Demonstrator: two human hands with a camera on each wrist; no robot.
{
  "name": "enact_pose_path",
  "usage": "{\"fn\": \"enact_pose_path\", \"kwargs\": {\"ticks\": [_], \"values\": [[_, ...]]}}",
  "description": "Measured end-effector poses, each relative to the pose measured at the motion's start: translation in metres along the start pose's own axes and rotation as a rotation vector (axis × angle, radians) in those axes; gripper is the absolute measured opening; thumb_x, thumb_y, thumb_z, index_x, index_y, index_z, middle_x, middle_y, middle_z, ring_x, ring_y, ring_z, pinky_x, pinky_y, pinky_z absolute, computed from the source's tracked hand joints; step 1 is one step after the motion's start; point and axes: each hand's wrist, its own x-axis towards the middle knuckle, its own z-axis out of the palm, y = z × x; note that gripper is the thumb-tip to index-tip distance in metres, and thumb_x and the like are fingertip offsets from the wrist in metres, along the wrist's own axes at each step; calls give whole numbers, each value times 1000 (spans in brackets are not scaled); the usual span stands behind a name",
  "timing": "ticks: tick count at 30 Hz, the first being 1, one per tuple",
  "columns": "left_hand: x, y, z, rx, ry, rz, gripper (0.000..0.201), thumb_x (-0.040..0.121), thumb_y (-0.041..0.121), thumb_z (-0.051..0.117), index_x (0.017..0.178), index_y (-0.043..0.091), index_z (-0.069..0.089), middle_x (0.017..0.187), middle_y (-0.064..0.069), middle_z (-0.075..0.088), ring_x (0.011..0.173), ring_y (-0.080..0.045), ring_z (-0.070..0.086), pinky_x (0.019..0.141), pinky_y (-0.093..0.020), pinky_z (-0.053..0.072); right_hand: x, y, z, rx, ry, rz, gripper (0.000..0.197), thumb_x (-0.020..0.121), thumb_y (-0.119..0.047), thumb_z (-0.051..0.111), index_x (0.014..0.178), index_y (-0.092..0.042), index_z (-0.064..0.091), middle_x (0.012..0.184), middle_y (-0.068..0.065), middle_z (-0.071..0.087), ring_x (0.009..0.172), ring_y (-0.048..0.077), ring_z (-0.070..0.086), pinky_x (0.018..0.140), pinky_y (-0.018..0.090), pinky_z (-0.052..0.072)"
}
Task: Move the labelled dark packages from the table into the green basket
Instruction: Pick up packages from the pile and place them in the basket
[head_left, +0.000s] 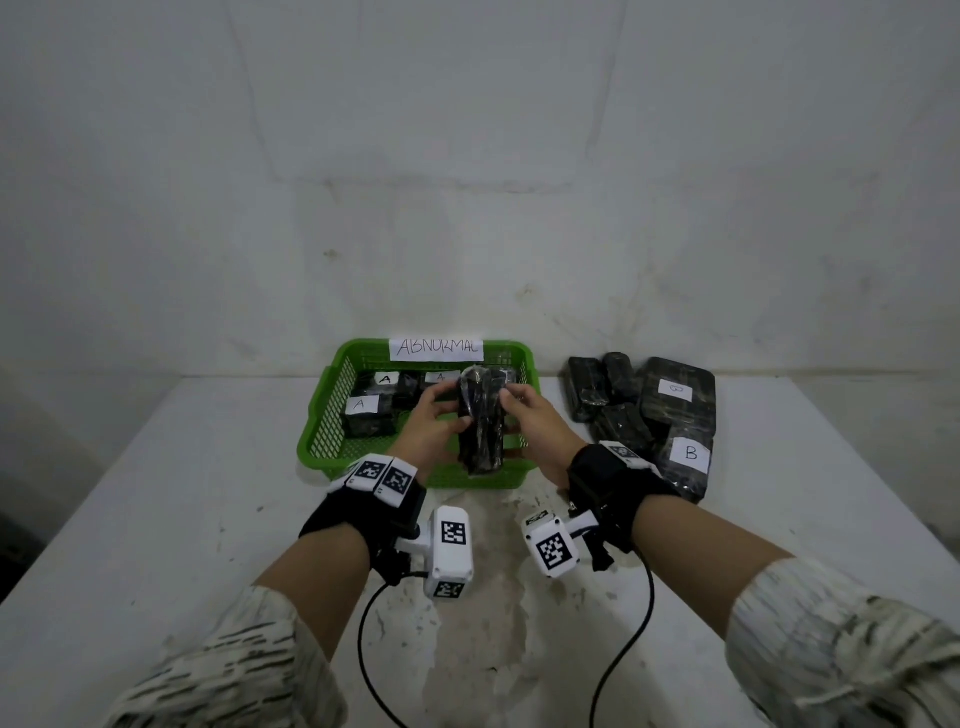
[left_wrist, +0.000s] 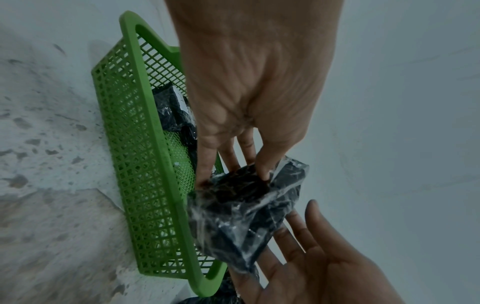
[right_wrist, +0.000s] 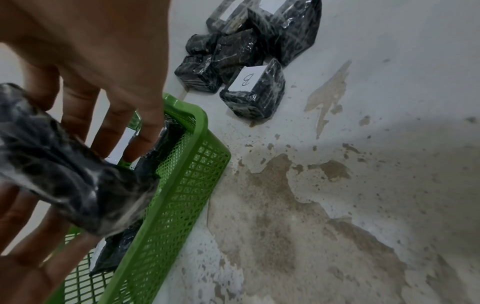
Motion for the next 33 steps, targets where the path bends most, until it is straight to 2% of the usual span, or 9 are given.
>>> {"fn": "enact_pose_path", "kwargs": {"ticks": [6,9,12,15,18,21,24,31,33], "values": [[-3,3,0,-5,-47,-11,44,90,-9,48,113,28,48,111,-1,56,117,-29,49,84,-58,49,-1,-3,-3,32,-3,11,30,100,-36,46,120,-14,46,124,6,53,94,18,58,70,37,53],[-5,6,4,-61,-52,-45,30,95,5,46,120,22,50,119,-6,56,115,-29,50,88,-62,45,-1,-2,-3,-17,20,-33,34,99,-31,49,127,-12,47,120,10,57,86,16,60,62,32,53],[-8,7,9,-40,-46,-75,35,96,28,49,129,17,46,128,-7,51,116,-28,49,93,-62,42,2,0,-2,-152,81,-98,33,97,-28,54,124,-9,54,120,17,62,92,25,62,67,39,58],[-7,6,13,59,-16,-39,45,94,23,54,134,12,38,133,-14,50,120,-30,49,96,-57,44,1,0,0,-260,117,-164,29,96,-21,56,118,-2,59,106,20,64,88,31,65,64,45,60],[-4,7,15,47,32,-39,43,96,22,50,135,12,33,136,-15,47,124,-32,46,96,-58,42,-4,-2,4,-315,110,-222,28,92,-12,61,119,-4,61,88,5,62,89,26,63,77,47,58],[-2,9,14,-15,74,-67,45,96,25,50,136,14,33,138,-12,45,125,-32,45,93,-65,41,-5,-1,8,-495,82,-284,31,85,-5,66,116,-5,64,98,8,68,91,24,64,85,38,54],[-1,8,13,43,41,-63,51,93,19,56,138,16,32,137,-13,46,125,-33,45,88,-67,44,-4,1,6,-512,124,-314,28,83,3,63,111,-2,66,96,9,67,87,21,61,77,25,49],[4,2,6,52,109,-100,51,93,10,54,138,10,29,138,-17,46,123,-38,48,82,-63,49,1,8,12,-544,-33,-244,58,76,-3,70,132,-6,56,121,14,63,99,26,64,91,41,53],[4,0,6,39,104,-110,52,92,14,56,137,10,31,138,-17,45,124,-37,47,82,-62,49,1,8,9,-559,-20,-245,60,76,1,70,134,-6,52,116,8,61,101,25,62,91,40,53]]}}
